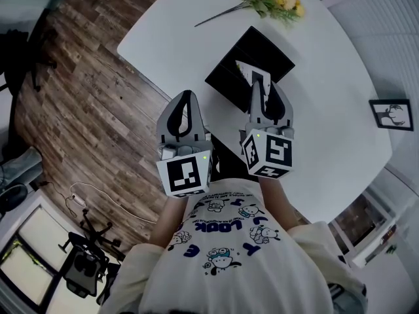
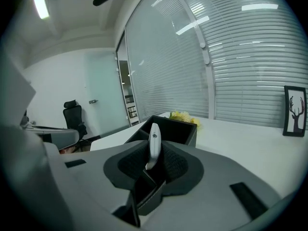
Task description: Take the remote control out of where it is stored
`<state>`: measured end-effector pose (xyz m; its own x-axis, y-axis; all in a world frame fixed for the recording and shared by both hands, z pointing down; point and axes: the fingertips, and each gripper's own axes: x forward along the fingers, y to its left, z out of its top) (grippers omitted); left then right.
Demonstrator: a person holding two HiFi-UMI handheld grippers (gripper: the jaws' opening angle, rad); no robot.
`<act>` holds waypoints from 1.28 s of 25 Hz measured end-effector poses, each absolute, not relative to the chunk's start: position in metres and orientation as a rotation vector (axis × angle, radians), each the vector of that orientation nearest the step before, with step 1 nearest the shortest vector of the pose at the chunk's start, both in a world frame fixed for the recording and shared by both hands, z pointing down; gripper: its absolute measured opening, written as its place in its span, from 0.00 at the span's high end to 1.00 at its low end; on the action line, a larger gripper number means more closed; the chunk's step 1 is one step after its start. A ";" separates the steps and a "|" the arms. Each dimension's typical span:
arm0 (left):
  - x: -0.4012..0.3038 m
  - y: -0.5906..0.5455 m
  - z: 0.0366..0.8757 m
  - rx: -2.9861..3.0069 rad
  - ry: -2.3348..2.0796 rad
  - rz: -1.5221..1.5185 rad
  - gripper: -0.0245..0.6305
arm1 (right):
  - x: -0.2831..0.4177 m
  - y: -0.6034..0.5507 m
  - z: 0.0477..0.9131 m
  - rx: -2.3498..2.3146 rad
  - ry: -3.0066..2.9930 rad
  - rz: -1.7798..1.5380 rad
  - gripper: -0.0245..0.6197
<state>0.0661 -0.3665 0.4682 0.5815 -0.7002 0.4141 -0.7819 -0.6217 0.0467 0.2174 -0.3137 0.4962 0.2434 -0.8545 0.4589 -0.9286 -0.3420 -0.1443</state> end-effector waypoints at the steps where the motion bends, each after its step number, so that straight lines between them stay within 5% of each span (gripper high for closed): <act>1: 0.066 -0.367 0.466 2.584 -1.239 0.515 0.93 | 0.216 -0.315 0.495 2.346 -1.711 0.701 0.82; 32: 0.039 -0.353 0.394 2.667 -1.275 0.276 0.93 | 0.190 -0.295 0.389 2.486 -1.734 0.421 0.84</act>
<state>0.0391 -0.3531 0.3935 0.6168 -0.7497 0.2399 -0.7818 -0.6190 0.0754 0.1896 -0.2954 0.3890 0.3211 -0.9079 0.2694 -0.9304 -0.3555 -0.0892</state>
